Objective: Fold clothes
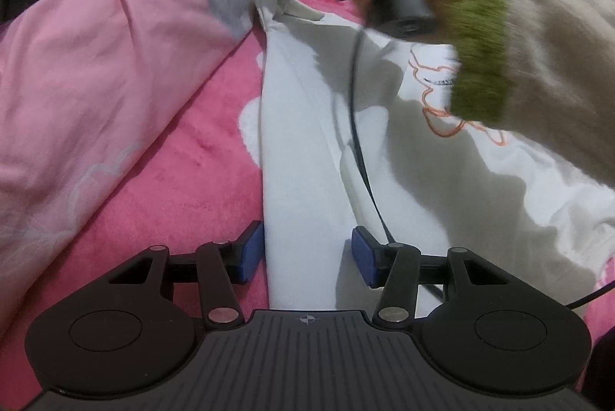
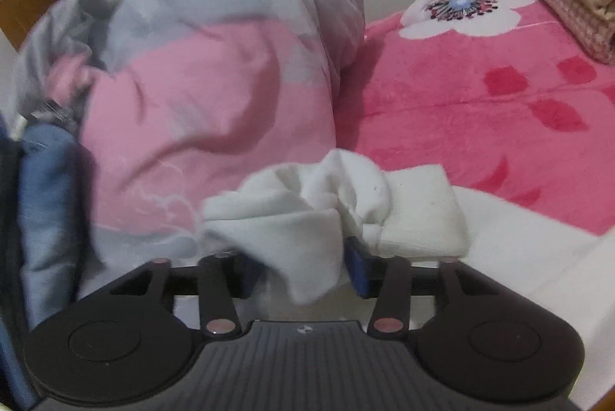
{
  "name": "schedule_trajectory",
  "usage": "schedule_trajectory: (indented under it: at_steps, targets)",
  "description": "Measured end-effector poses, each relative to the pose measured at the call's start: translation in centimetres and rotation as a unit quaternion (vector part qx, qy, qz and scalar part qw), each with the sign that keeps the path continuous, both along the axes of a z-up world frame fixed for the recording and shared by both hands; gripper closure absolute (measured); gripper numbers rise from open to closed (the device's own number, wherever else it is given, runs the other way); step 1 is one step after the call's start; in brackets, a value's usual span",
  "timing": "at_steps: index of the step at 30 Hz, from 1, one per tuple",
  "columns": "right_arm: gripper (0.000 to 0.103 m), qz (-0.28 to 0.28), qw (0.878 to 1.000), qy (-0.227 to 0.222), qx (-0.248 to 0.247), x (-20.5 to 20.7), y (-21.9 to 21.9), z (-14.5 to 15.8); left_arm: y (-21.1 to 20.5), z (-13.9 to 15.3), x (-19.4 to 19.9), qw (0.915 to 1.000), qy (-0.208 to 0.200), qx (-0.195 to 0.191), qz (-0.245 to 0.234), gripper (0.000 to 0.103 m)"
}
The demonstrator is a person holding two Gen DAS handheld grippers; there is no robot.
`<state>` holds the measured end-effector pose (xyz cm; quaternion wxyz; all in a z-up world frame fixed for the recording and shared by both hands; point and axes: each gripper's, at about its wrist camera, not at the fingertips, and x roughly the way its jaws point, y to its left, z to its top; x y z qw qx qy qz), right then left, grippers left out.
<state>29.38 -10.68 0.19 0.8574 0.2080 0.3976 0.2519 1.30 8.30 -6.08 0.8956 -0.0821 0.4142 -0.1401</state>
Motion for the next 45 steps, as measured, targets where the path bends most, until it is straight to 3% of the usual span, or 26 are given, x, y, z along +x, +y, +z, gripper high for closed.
schedule_trajectory:
  at_steps: [1, 2, 6, 9, 12, 17, 23, 26, 28, 31, 34, 39, 41, 45]
  targets:
    - [0.031, -0.001, 1.0, 0.0, 0.011, -0.2, -1.0, 0.7, 0.1, 0.0, 0.1, 1.0, 0.003, -0.008, 0.002, 0.053]
    - [0.027, -0.001, 1.0, 0.001, 0.029, -0.6, -2.1, 1.4, 0.3, 0.0, 0.1, 0.9998, 0.007, -0.016, 0.003, 0.053]
    - [0.026, -0.003, 0.99, 0.011, 0.139, -3.0, -7.6, 4.3, 1.8, 0.3, 0.0, 0.9984, 0.026, -0.048, 0.015, 0.053]
    - [0.026, -0.003, 0.973, 0.002, 0.229, -6.1, -11.9, 6.1, 2.4, 0.8, -0.1, 0.9979, 0.027, -0.053, 0.025, 0.053]
    - [0.027, -0.009, 0.957, -0.01, 0.29, -10.2, -15.1, 7.1, 2.9, 1.2, -0.5, 0.9977, 0.03, -0.047, 0.037, 0.054]
    - [0.035, -0.031, 0.951, 0.027, 0.306, -17.1, -16.9, 5.9, 3.2, 1.5, -1.6, 0.9977, 0.041, -0.037, 0.038, 0.059]
    - [0.043, -0.052, 0.944, 0.099, 0.31, -23.2, -15.5, 0.8, 2.6, 1.0, -2.7, 0.9979, 0.053, -0.01, 0.035, 0.066]
    - [0.053, -0.052, 0.958, 0.122, 0.255, -23.6, -13.7, -0.6, 2.3, 1.1, -2.8, 0.9981, 0.051, -0.001, 0.036, 0.067]
    - [0.055, -0.04, 0.971, 0.123, 0.201, -23.4, -11.9, -0.8, 2.2, 1.1, -3.0, 0.9982, 0.05, 0.002, 0.034, 0.067]
    - [0.055, -0.004, 0.99, 0.088, 0.112, -22.1, -8.2, 0.4, 2.1, 1.1, -3.6, 0.9982, 0.051, 0.005, 0.031, 0.068]
    - [0.055, 0.027, 0.999, 0.041, 0.005, -20.3, -3.5, 1.4, 1.9, 1.1, -4.3, 0.9981, 0.054, 0.011, 0.026, 0.069]
    - [0.055, 0.065, 0.989, -0.005, -0.135, -16.7, 3.2, 0.7, 1.9, 1.0, -5.5, 0.998, 0.059, 0.015, 0.02, 0.075]
    - [0.057, 0.07, 0.981, -0.014, -0.179, -15.8, 5.0, -0.4, 2.0, 0.9, -5.8, 0.9978, 0.061, 0.012, 0.023, 0.083]
    - [0.076, 0.073, 0.974, -0.012, -0.213, -14.3, 6.5, -2.4, 2.5, 0.5, -6.0, 0.9972, 0.063, -0.003, 0.041, 0.096]
